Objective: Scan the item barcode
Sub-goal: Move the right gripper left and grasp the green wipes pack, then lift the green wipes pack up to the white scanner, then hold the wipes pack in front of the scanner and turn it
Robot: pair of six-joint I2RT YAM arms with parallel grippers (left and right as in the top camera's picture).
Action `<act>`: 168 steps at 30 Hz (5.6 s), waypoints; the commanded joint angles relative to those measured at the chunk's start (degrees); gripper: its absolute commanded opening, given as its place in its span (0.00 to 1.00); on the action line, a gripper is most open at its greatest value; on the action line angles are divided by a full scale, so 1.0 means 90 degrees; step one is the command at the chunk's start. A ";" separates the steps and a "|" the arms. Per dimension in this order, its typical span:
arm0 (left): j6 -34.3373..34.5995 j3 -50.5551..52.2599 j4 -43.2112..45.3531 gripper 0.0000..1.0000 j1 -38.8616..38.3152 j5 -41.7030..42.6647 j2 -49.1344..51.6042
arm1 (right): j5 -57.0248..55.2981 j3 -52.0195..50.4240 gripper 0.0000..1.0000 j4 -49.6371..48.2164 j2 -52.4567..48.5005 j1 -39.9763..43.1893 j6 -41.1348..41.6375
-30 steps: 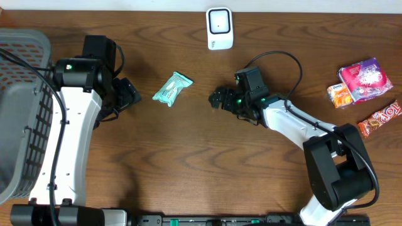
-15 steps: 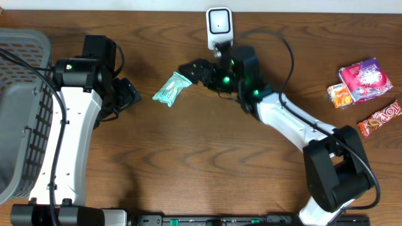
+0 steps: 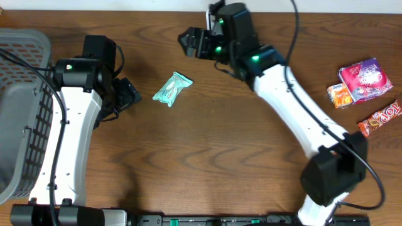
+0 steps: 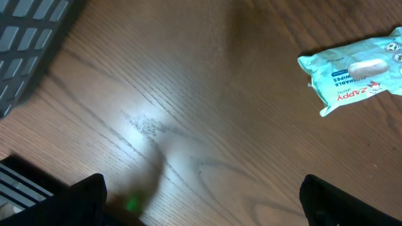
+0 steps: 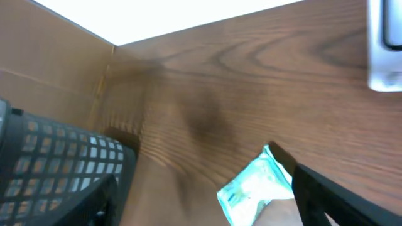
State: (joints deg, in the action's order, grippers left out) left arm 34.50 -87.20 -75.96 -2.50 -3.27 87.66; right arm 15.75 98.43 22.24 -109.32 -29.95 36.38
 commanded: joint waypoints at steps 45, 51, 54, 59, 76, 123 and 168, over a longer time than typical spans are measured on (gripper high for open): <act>-0.0012 0.0010 -0.0010 0.98 0.0010 -0.0039 0.0000 | 0.0697 -0.0109 0.02 -0.0896 -0.2924 -0.0954 0.0901; -0.0012 0.0010 -0.0010 0.98 0.0010 -0.0039 0.0000 | 0.0100 0.0175 0.02 0.0019 -0.2152 -0.0794 0.0291; -0.0012 0.0010 -0.0010 0.98 0.0010 -0.0039 0.0000 | -0.0835 0.0449 0.02 0.0809 -0.1542 -0.0760 -0.0107; -0.0012 0.0010 -0.0010 0.98 0.0010 -0.0039 0.0000 | -0.2463 0.0619 0.02 0.1384 -0.0619 -0.0952 -0.1746; -0.0012 0.0010 -0.0010 0.98 0.0010 -0.0039 0.0000 | -0.8731 0.0614 0.01 0.4575 -0.0605 -0.1634 -0.0002; -0.0012 0.0010 -0.0010 0.98 0.0010 -0.0039 0.0000 | 0.5056 0.0393 0.01 0.3589 -0.0979 0.1989 0.1693; -0.0012 0.0010 -0.0010 0.98 0.0010 -0.0039 0.0000 | 0.0967 0.0393 0.01 0.0267 -0.0981 0.1610 0.2482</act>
State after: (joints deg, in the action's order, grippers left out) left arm 34.50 -87.20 -75.90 -2.50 -3.29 87.66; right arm 44.07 101.91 26.20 -118.37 -13.82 63.92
